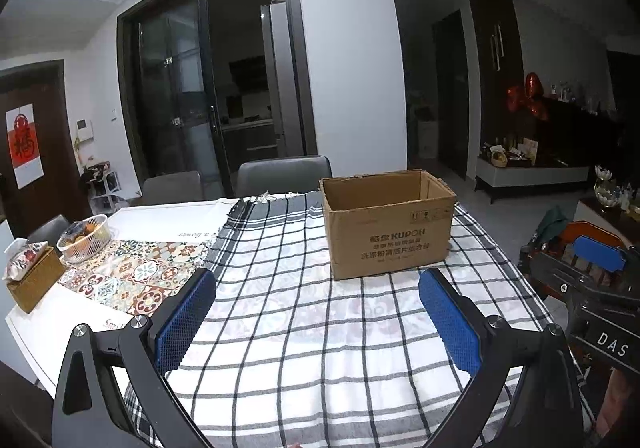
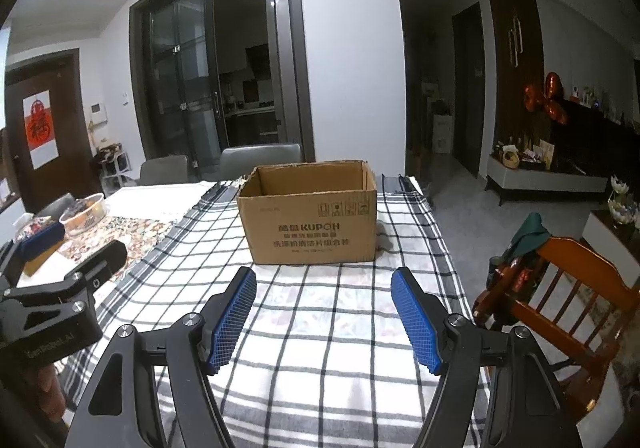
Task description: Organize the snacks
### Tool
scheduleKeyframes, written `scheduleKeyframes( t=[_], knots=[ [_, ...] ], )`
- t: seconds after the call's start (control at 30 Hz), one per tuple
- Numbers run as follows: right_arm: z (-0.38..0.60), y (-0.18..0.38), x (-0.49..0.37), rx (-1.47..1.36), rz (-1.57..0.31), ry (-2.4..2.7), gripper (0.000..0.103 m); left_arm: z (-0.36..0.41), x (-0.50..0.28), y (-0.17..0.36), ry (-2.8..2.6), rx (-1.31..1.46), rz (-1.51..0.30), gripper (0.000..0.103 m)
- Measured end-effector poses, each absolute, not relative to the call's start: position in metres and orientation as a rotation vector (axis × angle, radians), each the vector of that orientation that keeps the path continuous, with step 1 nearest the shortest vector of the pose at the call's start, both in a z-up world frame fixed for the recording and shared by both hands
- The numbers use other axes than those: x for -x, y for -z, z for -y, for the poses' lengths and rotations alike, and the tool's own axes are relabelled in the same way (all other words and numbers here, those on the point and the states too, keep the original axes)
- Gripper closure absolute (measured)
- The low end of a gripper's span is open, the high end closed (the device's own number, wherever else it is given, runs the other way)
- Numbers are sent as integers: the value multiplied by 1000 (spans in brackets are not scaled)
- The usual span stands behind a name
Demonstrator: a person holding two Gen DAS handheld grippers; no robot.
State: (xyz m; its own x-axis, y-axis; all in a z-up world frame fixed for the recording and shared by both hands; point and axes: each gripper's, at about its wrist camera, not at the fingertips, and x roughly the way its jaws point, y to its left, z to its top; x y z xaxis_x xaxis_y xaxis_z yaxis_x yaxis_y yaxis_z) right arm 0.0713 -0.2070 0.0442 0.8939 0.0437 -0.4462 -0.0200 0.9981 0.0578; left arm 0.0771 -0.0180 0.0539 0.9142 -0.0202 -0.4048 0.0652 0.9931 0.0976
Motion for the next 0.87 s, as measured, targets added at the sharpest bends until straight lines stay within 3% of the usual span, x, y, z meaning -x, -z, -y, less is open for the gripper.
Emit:
scheduleKeyframes(
  t=[0.87],
  knots=[
    [204, -45, -63, -45, -450, -46, 32, 18, -66, -55, 57, -103, -409, 0]
  ],
)
